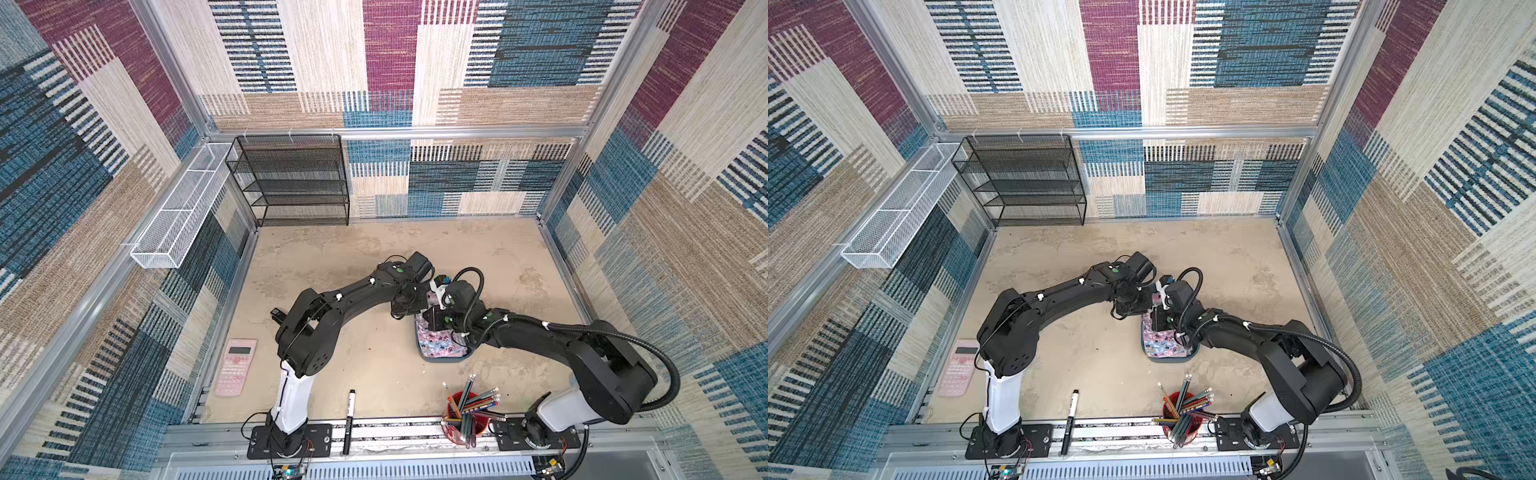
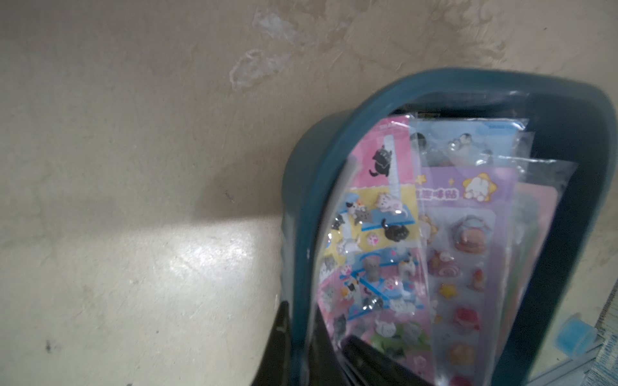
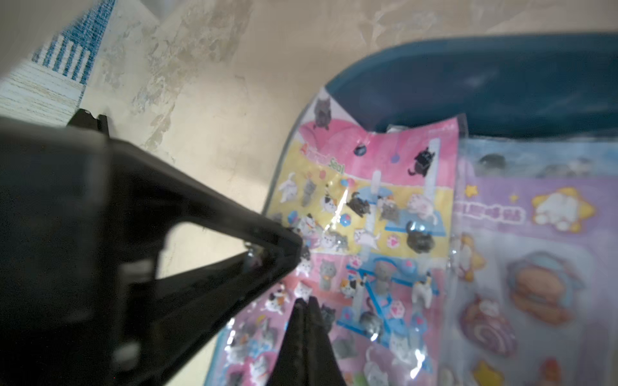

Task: Take the stickers out of the storage box
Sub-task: Pick up the sticker from the storage box.

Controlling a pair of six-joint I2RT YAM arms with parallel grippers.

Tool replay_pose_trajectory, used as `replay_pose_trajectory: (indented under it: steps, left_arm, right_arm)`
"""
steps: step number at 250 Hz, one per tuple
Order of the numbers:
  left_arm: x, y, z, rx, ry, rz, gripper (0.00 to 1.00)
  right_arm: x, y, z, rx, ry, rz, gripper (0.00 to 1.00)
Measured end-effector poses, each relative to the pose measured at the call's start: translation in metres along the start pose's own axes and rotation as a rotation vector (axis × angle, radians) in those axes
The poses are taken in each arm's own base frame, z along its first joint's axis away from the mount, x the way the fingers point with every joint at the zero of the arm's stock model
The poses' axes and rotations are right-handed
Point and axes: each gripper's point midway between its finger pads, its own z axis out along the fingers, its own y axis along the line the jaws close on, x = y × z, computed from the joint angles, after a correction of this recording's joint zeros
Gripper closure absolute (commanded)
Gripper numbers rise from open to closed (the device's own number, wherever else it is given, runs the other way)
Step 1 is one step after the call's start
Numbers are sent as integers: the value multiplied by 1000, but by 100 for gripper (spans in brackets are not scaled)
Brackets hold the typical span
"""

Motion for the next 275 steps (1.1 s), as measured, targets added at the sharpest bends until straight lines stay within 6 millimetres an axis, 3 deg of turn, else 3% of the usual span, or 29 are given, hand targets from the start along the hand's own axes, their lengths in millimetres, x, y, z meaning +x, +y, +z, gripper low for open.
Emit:
replay_pose_trajectory:
  steps: [42,76,97,146,180,209,255,275]
  left_arm:
    - [-4,4,-1,-6,-7,-9,95]
    - [-6,6,-1,-11,-12,-16,95]
    - [-7,6,-2,-11,-14,-19,95]
    - [-8,7,-1,-12,-12,-22,95]
    - [-9,7,-1,-10,-12,-23,95]
    - [-9,7,-1,-9,-10,-25,95]
    - [-9,7,0,-8,-9,-26,95]
    - [-8,5,-1,3,-1,-30,82]
  right_arm:
    - [-55,14,-37,56,-144,-29,84]
    - [-70,8,-51,139,-168,-29,78]
    - [-58,-4,-47,188,-121,-22,76]
    - [-10,-29,-31,243,27,32,71]
    - [18,-34,-20,227,116,73,70]
    - [28,-34,-13,203,149,87,70]
    - [32,-31,-6,169,154,116,94]
    - [31,-31,-6,154,149,132,98]
